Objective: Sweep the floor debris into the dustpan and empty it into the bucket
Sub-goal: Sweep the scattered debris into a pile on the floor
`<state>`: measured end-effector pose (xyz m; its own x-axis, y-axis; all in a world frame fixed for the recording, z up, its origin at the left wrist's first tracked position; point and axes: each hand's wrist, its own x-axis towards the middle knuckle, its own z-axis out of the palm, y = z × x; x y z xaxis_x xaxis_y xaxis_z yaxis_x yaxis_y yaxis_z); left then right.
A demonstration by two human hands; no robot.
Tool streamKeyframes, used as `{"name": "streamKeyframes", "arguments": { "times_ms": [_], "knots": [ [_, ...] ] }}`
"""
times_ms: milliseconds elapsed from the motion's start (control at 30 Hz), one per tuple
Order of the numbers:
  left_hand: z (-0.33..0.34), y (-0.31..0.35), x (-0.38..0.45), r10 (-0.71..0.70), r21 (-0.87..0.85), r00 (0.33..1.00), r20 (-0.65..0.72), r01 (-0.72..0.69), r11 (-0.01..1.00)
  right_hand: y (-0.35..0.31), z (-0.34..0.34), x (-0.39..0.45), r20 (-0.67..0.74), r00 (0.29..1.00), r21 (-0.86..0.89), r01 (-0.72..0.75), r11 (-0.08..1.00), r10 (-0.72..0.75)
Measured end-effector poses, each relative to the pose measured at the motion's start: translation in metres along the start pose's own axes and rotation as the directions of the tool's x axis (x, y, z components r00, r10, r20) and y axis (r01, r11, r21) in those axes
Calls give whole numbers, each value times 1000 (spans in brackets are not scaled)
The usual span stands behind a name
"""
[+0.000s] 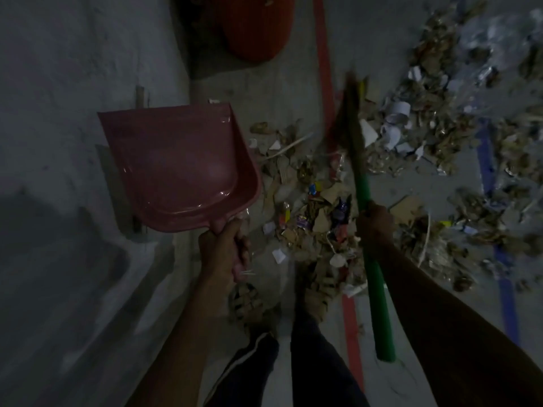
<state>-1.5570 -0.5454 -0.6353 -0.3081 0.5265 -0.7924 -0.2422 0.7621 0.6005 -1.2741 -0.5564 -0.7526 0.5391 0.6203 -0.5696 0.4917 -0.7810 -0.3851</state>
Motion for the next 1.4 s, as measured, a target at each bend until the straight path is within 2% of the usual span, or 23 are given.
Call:
{"name": "streamKeyframes", "arguments": {
  "times_ms": [133, 233, 333, 467, 600, 667, 833, 933, 1167, 1267, 1400],
  "knots": [
    [-2, -34, -5, -40, 27, 999, -25, 41, 999, 19, 5, -6, -107, 982, -42, 153, 987, -157],
    [4, -51, -9, -42, -10, 998, -49, 42, 999, 25, 21, 0, -64, 962, -8, 267, 964, -266],
    [6, -64, -17, -70, -25, 995, -76, 68, 997, 13, 33, -13, 9, 928, 11, 373, 928, -374],
    [4, -73, -23, -119, -87, 988, -96, 111, 990, -13, 46, -28, 161, 841, 26, 520, 854, -517],
    [-3, -77, -24, -80, -143, 992, -99, 65, 988, -37, 67, -31, 361, 763, -56, 592, 804, -537],
    [-9, -80, -24, -60, -158, 992, -111, 42, 987, -34, 75, -30, 425, 756, -144, 599, 788, -497],
    [-31, -92, -23, -96, -173, 989, -110, 76, 982, 13, 85, -38, 273, 880, -430, 472, 770, -387],
    [-46, -103, -21, -115, -200, 989, -96, 94, 975, 39, 80, -38, 156, 928, -492, 370, 788, -338],
    [-74, -123, -31, -157, -227, 977, -144, 121, 966, 56, 88, -62, 77, 900, -454, 415, 788, -429],
    [-83, -129, -34, -173, -262, 972, -156, 128, 956, 37, 104, -81, 118, 865, -376, 494, 784, -488],
    [-90, -130, -35, -170, -217, 972, -165, 132, 967, -7, 134, -96, 210, 794, -246, 607, 755, -570]
  ]
}}
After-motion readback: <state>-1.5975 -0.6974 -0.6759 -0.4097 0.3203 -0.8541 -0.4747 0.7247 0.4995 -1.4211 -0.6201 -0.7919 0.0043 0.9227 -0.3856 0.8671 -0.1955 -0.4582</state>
